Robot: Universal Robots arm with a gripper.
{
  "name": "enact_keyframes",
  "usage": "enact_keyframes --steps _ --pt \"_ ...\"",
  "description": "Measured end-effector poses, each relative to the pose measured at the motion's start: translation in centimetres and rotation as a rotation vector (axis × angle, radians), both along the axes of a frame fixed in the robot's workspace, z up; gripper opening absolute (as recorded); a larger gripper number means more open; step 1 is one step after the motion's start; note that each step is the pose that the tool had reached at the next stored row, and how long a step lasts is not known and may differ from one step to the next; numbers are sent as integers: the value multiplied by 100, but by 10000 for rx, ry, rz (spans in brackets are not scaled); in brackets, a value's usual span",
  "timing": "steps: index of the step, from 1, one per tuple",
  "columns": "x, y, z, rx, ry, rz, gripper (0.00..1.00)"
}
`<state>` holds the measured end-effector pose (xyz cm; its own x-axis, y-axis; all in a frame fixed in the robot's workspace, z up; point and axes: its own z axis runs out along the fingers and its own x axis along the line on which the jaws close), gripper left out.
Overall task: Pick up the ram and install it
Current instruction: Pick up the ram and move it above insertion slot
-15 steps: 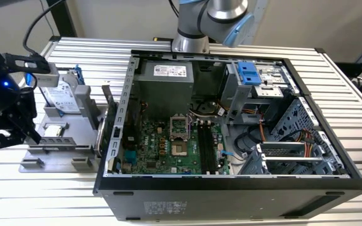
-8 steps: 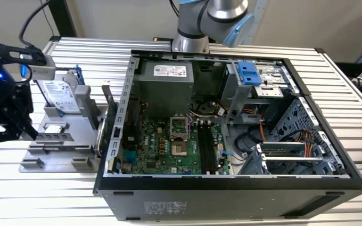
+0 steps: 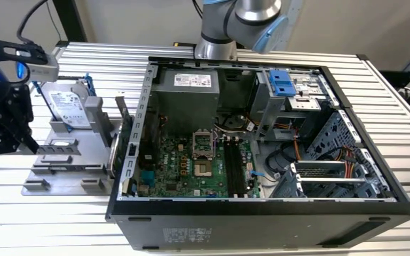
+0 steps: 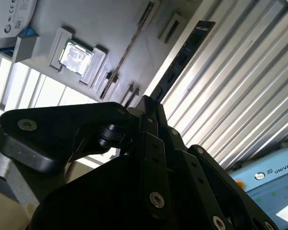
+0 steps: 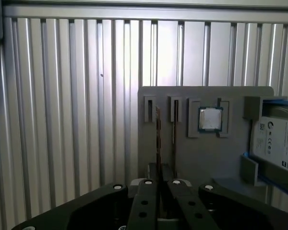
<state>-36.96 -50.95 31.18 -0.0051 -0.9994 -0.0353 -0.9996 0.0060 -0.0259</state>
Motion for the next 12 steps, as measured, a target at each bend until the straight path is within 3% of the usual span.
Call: enact_keyframes --steps 12 --pt "0 0 271 0 0 0 0"
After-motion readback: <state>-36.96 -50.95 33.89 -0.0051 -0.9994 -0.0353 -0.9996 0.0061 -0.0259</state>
